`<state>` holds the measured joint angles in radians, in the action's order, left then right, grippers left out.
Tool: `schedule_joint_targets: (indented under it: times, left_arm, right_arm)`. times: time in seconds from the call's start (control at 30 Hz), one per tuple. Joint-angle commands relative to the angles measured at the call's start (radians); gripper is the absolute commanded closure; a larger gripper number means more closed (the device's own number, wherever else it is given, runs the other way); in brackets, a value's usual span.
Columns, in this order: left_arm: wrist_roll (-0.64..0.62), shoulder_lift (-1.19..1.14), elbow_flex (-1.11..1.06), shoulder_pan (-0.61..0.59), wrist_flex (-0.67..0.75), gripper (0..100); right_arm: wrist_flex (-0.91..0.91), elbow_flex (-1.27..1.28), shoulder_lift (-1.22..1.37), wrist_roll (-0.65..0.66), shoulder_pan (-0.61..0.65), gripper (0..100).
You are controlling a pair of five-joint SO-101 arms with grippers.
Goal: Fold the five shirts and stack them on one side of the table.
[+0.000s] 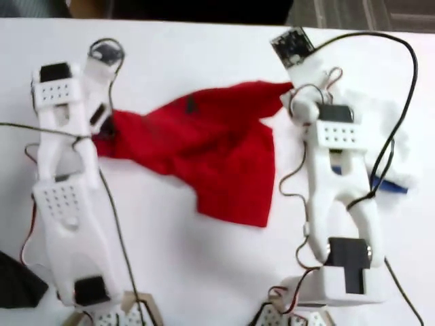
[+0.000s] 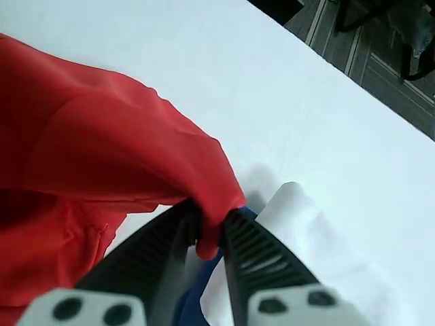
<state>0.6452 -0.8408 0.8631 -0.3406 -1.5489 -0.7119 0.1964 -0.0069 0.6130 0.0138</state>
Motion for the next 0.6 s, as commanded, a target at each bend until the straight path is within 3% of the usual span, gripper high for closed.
schedule_joint_targets:
  times: [0.0,0.13,0.27,0.57]
  left_arm:
    - [-0.080,-0.012,0.050,0.014,0.138,78]
    - [-0.144,-0.072,0.102,0.012,0.187,78]
    - [-0.203,-0.083,0.209,0.008,0.094,78]
    - [-0.199,-0.083,0.427,-0.009,0.011,78]
  right_arm:
    - [0.018,-0.009,-0.005,0.002,-0.005,97.7]
    - [0.018,-0.009,-0.005,0.002,-0.007,97.7]
    - [0.018,-0.009,-0.005,0.002,-0.008,97.7]
    - [0.018,-0.009,-0.005,0.002,-0.007,97.7]
